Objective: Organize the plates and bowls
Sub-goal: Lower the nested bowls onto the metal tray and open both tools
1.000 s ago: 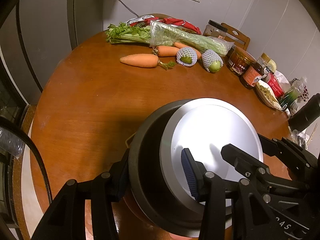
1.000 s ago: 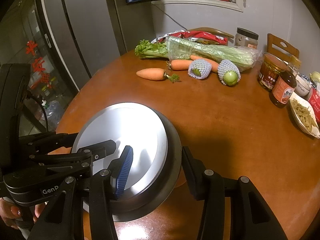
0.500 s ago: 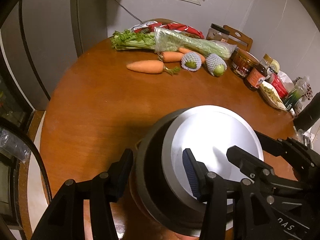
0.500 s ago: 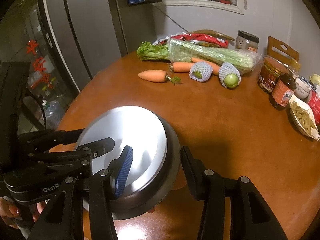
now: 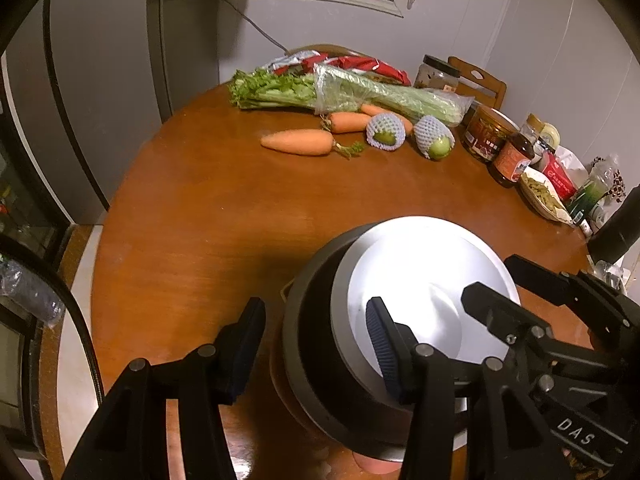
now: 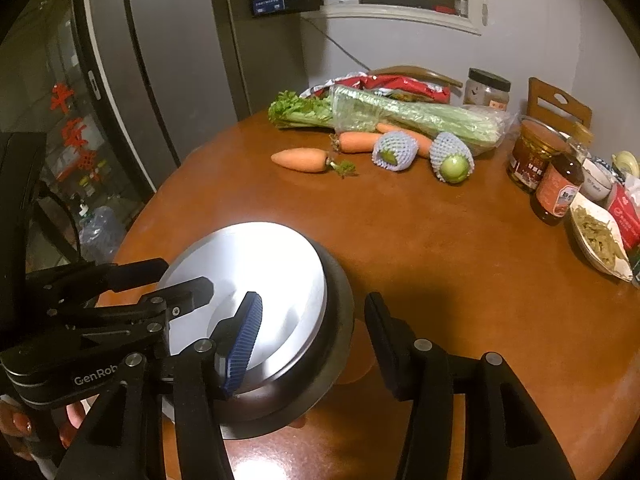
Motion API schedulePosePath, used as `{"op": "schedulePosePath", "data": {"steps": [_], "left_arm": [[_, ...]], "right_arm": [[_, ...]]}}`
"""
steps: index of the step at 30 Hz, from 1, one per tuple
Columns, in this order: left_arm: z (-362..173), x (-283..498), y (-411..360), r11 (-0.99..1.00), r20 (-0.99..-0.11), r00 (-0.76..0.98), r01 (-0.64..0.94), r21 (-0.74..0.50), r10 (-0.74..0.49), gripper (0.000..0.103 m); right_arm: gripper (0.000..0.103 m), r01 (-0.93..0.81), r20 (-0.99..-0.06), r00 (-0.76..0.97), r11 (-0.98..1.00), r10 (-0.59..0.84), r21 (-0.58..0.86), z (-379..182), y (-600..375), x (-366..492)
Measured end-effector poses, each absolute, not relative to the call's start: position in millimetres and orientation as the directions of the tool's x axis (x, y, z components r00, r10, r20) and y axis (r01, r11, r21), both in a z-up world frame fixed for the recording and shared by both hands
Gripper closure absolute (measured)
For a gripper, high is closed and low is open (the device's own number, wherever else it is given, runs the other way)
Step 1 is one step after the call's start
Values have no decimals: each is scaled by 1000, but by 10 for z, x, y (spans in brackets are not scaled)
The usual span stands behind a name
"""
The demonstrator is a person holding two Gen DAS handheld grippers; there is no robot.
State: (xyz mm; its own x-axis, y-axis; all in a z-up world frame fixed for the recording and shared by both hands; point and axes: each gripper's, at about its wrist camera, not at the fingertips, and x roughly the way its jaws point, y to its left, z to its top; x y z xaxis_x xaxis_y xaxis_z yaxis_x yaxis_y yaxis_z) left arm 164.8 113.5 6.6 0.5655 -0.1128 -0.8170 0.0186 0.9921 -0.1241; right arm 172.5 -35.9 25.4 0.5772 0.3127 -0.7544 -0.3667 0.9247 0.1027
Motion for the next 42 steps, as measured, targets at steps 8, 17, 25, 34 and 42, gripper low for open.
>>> {"op": "schedulePosePath", "data": {"steps": [8, 17, 25, 34, 42], "left_arm": [[256, 1485, 1166, 993, -782, 616, -2, -115, -90, 43], [391, 1143, 1085, 997, -744, 667, -15, -81, -50, 35], [332, 700, 998, 995, -730, 682, -24, -93, -52, 33], [159, 280, 869, 997, -737, 676, -26, -67, -32, 30], [64, 35, 760, 999, -735, 677, -14, -49, -26, 30]], "right_arm": [[47, -362, -727, 611, 927, 313, 95, 373, -387, 1627], [44, -370, -673, 659, 924, 334, 96, 533, -464, 1332], [42, -364, -659, 679, 928, 324, 82, 491, -579, 911], [41, -336, -657, 695, 940, 291, 62, 397, -748, 453], [40, -313, -670, 695, 949, 261, 46, 269, -832, 154]]}}
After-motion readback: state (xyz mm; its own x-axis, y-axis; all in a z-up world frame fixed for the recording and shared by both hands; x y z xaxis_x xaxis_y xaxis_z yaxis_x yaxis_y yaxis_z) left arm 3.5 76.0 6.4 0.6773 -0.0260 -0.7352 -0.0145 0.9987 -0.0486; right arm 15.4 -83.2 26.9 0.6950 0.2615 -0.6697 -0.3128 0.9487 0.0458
